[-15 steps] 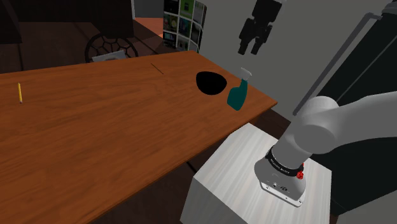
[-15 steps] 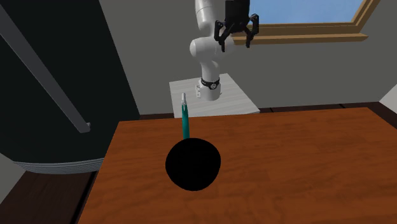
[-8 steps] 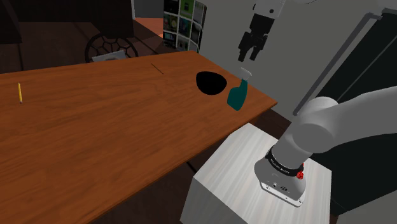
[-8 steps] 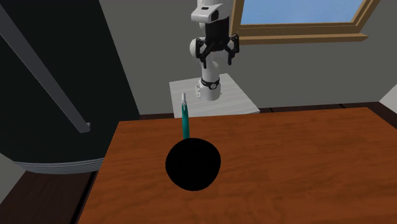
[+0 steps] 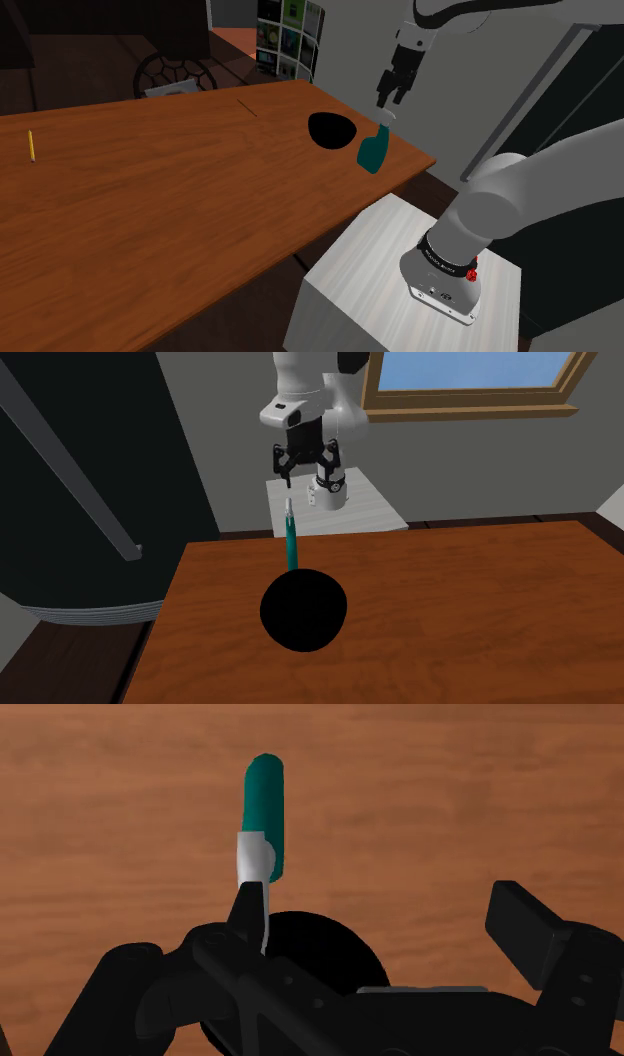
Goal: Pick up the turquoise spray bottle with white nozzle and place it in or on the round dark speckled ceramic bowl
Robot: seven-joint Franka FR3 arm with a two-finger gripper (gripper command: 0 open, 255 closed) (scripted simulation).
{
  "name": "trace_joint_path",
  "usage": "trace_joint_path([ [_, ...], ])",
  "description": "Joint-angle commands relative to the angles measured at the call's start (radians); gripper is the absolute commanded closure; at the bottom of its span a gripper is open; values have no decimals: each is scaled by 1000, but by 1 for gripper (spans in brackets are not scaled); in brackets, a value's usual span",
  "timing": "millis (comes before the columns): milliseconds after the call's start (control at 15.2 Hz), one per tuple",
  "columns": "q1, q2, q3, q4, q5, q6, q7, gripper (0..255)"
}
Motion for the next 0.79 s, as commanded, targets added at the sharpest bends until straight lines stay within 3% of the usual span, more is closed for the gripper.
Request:
trace_joint_path([
  [0, -9, 50, -36, 12, -16, 43, -36, 0],
  [198, -17, 127, -87, 32, -28, 105, -85, 0],
  [726, -16, 163, -105, -43, -29, 215, -90, 0],
])
